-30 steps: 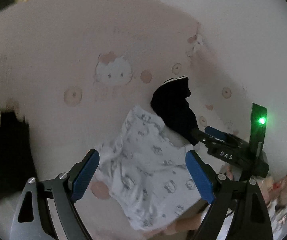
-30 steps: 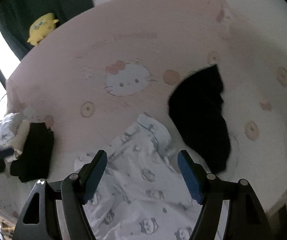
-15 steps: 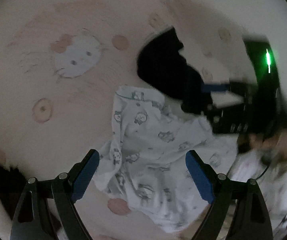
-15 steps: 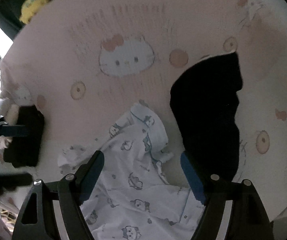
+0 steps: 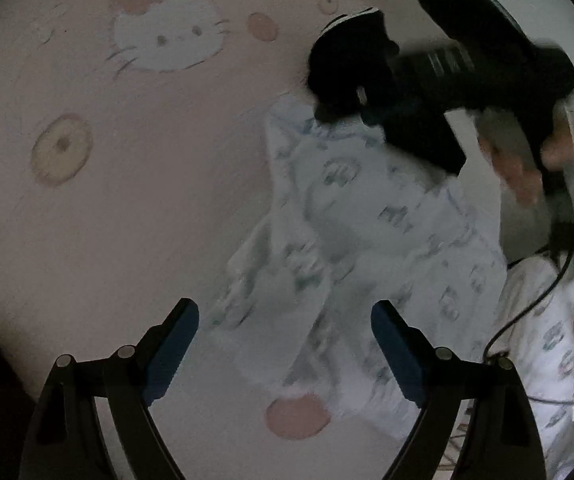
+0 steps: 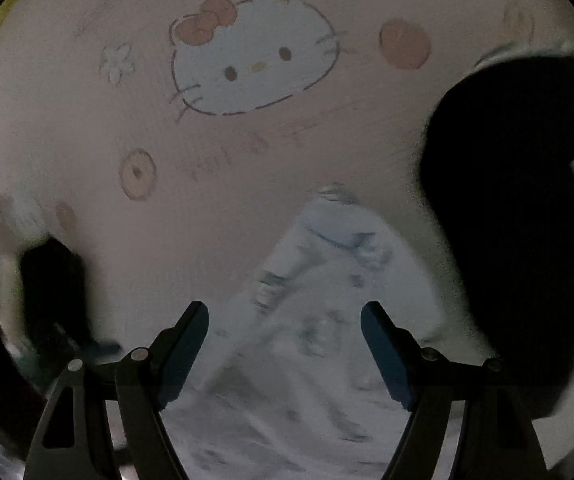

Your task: Fold clothes

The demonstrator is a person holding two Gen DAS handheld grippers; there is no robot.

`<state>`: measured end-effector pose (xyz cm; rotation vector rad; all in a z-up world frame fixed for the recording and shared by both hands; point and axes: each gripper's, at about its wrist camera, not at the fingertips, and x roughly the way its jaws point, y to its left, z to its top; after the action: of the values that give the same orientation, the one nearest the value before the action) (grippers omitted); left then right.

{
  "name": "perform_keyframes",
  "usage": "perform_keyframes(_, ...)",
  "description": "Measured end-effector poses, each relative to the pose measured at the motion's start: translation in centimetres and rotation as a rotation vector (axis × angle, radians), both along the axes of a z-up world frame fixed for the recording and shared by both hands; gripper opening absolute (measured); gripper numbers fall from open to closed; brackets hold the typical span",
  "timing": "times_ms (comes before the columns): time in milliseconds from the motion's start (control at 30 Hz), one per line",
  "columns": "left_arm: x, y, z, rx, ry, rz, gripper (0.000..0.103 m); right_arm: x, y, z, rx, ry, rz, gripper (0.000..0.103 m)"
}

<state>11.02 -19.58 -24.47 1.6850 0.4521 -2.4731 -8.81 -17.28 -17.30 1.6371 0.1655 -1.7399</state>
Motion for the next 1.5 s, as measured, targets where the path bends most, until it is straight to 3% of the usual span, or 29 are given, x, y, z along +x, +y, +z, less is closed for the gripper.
perform_keyframes(233,2.3,1.8,-0.5,-0.098,0.049,-0.056,0.088,-1.0,-1.1,-1.2,0.015,-0.023,-0.102,0.078)
perform_keyframes(333,1.9,1.6,-1.7,-0.051,0.021,-0.036,0.088,-1.9,-1.1,-2.0,-0.008,-0.064,-0.167,0.078)
perform_keyframes(433,1.3,0.8,-3.0,-0.034,-0.014,0.021,0.088,-1.9,-1.4,-3.2,-0.073,-0.139,-0.151,0.078)
perform_keyframes(567,1.2,-0.3,-4.6,0.042,-0.04,0.112,0.087,-2.0,-2.0,-5.6,0.022,-0.264,-0.131,0.078)
perform_keyframes(700,1.4,-0.8,-5.7,0.11,-0.036,0.182,0.084,-1.7,-2.4,-5.1,0.085,-0.142,-0.023,0.078)
perform_keyframes(800,1.5,-0.8,-6.2,0.117,-0.046,0.221,0.076,-1.7,-1.9,-6.2,0.133,-0.125,-0.058,0.078)
perform_keyframes(1033,1.4,-1.6,-6.3,0.16,-0.018,0.295,0.067,-1.1,-1.7,-6.7,0.032,-0.084,-0.072,0.078)
perform_keyframes(1133,1.1,-1.9,-6.3,0.17,0.006,0.341,0.046,-0.9,-1.8,-6.8,0.023,-0.058,-0.036,0.078)
perform_keyframes(1233,0.6,-1.7,-6.5,0.178,0.011,0.357,0.032,-0.4,-2.1,-6.6,0.028,-0.002,0.017,0.066)
perform_keyframes(1300,0.2,-1.5,-6.4,0.178,0.024,0.348,0.021,0.5,-2.5,-6.6,0.067,0.088,0.071,0.055)
perform_keyframes(1367,-0.2,-1.1,-6.3,0.142,0.022,0.34,0.017,1.5,-2.9,-6.6,0.114,0.187,0.136,0.046)
perform_keyframes(1433,-0.5,-0.7,-6.1,0.107,0.019,0.331,0.014,2.1,-2.8,-6.6,0.14,0.261,0.166,0.028)
perform_keyframes(1500,-0.8,-0.5,-5.9,0.083,0.01,0.329,0.014,2.0,-2.4,-6.5,0.121,0.275,0.166,0.019)
